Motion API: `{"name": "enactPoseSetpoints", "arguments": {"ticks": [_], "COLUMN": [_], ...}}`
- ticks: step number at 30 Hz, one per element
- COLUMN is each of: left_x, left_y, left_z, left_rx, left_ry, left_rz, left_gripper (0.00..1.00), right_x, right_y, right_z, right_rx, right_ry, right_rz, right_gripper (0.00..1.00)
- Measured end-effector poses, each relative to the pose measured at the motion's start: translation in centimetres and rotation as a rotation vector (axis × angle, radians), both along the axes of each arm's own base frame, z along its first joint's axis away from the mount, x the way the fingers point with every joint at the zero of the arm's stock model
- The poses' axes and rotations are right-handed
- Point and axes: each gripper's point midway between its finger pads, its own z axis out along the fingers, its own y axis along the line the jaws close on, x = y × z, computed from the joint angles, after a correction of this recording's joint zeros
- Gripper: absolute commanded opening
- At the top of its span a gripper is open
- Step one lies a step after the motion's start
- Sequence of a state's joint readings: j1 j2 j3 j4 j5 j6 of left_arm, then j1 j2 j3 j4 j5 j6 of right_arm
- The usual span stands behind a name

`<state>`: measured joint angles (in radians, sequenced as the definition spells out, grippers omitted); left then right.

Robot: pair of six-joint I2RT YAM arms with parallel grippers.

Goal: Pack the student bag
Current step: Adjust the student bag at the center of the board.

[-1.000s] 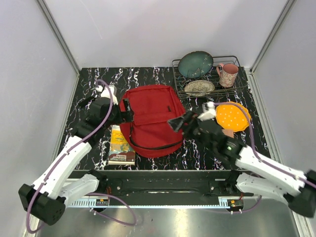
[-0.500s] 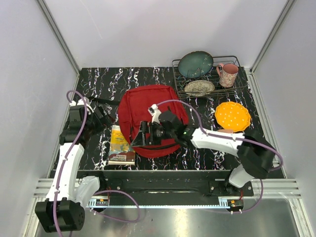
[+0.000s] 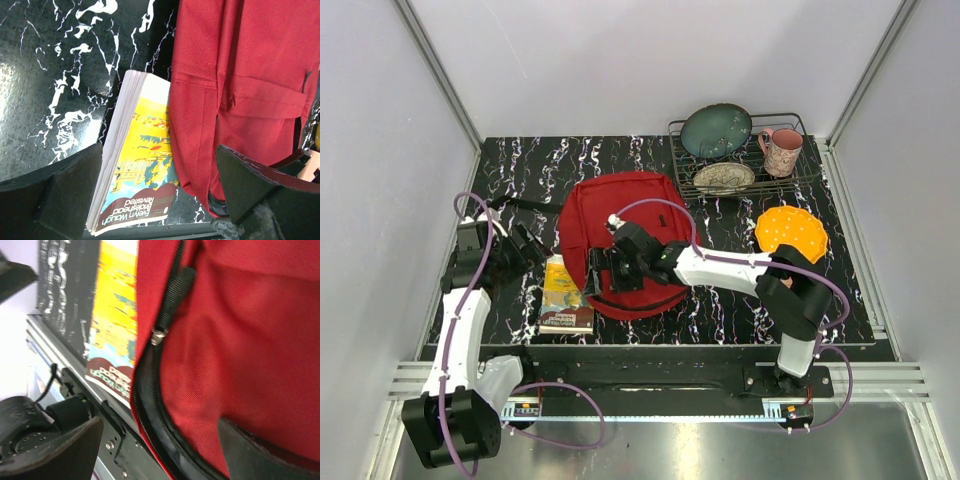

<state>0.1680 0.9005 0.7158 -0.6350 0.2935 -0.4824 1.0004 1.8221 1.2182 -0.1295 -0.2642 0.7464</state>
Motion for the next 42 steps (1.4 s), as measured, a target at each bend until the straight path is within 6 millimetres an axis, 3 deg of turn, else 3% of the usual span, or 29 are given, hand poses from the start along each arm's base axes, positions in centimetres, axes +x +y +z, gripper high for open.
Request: {"name": "enactPoseSetpoints", "arguments": {"ticks": [4, 9, 17, 22, 25, 28, 31, 34, 37, 42], "left_x": [-0.3, -0.8, -1.1, -0.6, -0.6, -0.6, -0.6, -0.6, -0.9, -1.6], "left_y": [0.0, -0.5, -1.3, -1.3, -1.3, -1.3, -1.3, -1.3, -1.7, -2.6], "left_z": [-1.2, -3.0, -4.1, -3.9, -4.0, -4.0, -4.0, -4.2, -4.5, -4.9], "left_rx": [-0.001, -0.032, -0.078, -0.082, -0.084, -0.085, -0.081, -0.061, -0.015, 0.061], "left_ry": [0.027, 0.067, 0.077, 0.054, 0.056, 0.055, 0.057, 0.061, 0.071, 0.084], "left_rz": [-0.001, -0.008, -0.016, -0.014, -0.012, -0.008, -0.004, -0.004, -0.020, -0.054], "left_gripper": [0.99, 0.99, 0.99, 0.99, 0.99, 0.99, 0.99, 0.99, 0.99, 0.99], "right_x": [0.9, 2.6, 7.0, 7.4, 6.8, 6.4, 6.0, 5.3, 3.4, -1.1], "right_y": [-1.6, -5.5, -10.6, -11.5, -11.7, -11.6, -11.0, -9.9, -7.3, -2.8], "right_z": [-1.9, -5.2, -5.2, -4.4, -2.2, 2.7, 8.2, 11.1, 10.0, 4.2], "right_rx": [-0.073, -0.158, -0.152, -0.158, -0.108, 0.003, 0.144, 0.237, 0.251, 0.188], "right_ry": [0.005, 0.059, 0.111, 0.091, 0.062, -0.009, -0.096, -0.144, -0.107, 0.034], "right_rz": [-0.076, -0.181, -0.326, -0.324, -0.292, -0.269, -0.237, -0.199, -0.133, -0.021], "right_gripper": [1.00, 1.00, 1.00, 0.97, 0.97, 0.89, 0.89, 0.90, 0.90, 0.86]}}
